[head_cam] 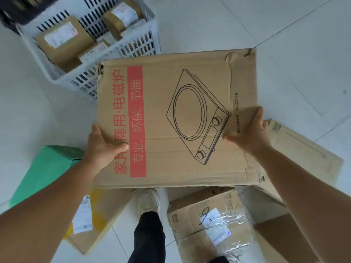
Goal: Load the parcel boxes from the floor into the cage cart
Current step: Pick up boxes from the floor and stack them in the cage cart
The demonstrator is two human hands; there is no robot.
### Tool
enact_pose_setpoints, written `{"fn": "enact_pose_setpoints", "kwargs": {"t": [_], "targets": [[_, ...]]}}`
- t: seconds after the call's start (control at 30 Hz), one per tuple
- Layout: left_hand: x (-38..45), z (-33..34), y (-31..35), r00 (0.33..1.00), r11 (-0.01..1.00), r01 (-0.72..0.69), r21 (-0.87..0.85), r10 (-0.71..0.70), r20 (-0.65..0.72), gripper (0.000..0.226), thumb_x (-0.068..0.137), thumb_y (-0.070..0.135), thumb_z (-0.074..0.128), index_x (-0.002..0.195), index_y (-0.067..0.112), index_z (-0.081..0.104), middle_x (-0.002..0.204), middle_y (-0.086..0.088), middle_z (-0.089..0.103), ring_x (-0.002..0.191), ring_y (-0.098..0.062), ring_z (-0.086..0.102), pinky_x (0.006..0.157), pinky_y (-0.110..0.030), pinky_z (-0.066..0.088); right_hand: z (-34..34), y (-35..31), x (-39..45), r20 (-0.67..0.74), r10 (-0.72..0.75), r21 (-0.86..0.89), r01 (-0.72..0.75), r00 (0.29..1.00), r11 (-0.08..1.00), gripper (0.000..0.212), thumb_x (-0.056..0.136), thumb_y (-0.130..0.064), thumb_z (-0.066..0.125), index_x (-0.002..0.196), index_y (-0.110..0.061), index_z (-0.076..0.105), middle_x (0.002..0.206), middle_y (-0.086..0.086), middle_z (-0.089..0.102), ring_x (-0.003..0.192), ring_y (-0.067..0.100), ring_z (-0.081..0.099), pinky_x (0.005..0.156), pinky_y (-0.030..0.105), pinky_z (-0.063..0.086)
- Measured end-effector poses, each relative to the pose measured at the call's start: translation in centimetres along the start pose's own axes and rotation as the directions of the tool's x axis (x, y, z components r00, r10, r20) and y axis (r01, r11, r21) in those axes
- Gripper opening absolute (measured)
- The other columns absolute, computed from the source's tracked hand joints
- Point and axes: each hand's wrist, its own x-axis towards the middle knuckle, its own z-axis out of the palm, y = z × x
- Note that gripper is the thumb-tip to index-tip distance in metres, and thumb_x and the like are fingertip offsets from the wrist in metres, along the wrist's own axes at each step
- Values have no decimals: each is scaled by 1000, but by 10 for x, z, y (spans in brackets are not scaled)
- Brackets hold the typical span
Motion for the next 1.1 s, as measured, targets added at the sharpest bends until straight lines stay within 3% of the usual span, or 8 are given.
{"fn": "enact_pose_setpoints", "kwargs": {"t": [0.1, 0.3, 0.37, 0.43, 0.57, 0.77, 0.9, 1.1], "targets": [[-42, -30, 20, 998, 1000, -12, -23, 10, -63, 70, 64, 17, 87, 115, 20, 38, 109, -2, 60, 97, -22, 62, 76, -38, 53, -35, -22, -28, -10, -64, 14, 64, 998, 998, 134, 64, -26, 90, 152, -33, -10, 134, 11, 36, 110, 33, 48, 96, 55, 49], [-142, -79, 41, 982, 994, -18, -105, -2, -191, 74, 61, 23, 88, 115, 25, 38, 116, -3, 59, 99, -26, 63, 83, -49, 54, -104, -48, -93, -1, -201, 58, 200, 980, 978, 129, 68, -20, 88, 152, -33, -9, 125, 4, 34, 103, 25, 47, 79, 38, 52], [-182, -90, 43, 972, 991, -27, -131, -5, -237, 70, 64, 20, 87, 114, 23, 38, 111, -2, 60, 93, -23, 63, 75, -41, 54, -127, -54, -118, 25, -243, 51, 241, 970, 969, 129, 69, -19, 87, 152, -32, -10, 126, 4, 34, 102, 23, 47, 76, 36, 52], [-221, -101, 44, 964, 982, -23, -185, -28, -264, 66, 67, 14, 86, 113, 20, 39, 106, -1, 61, 84, -19, 63, 67, -34, 51, -147, -59, -143, 46, -277, 44, 275, 960, 960, 129, 68, -20, 88, 152, -31, -9, 130, 6, 34, 102, 23, 47, 83, 39, 54], [-289, -128, 41, 946, 975, -20, -219, -53, -320, 63, 68, 15, 85, 109, 21, 38, 107, -4, 61, 86, -22, 65, 64, -34, 53, -175, -73, -191, 59, -341, 31, 339, 938, 940, 124, 66, -21, 89, 149, -36, -3, 126, 4, 34, 109, 29, 49, 92, 50, 53], [-376, -185, 22, 924, 966, -52, -254, -49, -379, 67, 67, 19, 85, 113, 20, 36, 111, -6, 58, 85, -21, 65, 69, -43, 58, -193, -94, -275, 72, -413, 39, 412, 908, 911, 130, 68, -20, 88, 153, -33, -10, 138, 10, 33, 104, 24, 45, 85, 40, 48], [-431, -226, -6, 903, 951, -91, -295, -46, -427, 73, 64, 18, 86, 116, 22, 35, 109, -5, 58, 89, -23, 66, 68, -46, 59, -197, -109, -339, 65, -466, 53, 463, 883, 885, 128, 71, -21, 86, 154, -31, -12, 145, 9, 28, 122, 34, 46, 90, 42, 45], [-519, -277, -48, 853, 934, -131, -334, -65, -517, 70, 69, 12, 83, 121, 18, 37, 106, -1, 60, 81, -12, 63, 58, -28, 49, -195, -129, -431, 81, -556, 59, 553, 827, 831, 125, 70, -24, 86, 153, -30, -6, 144, 12, 30, 125, 37, 43, 94, 47, 44]]}}
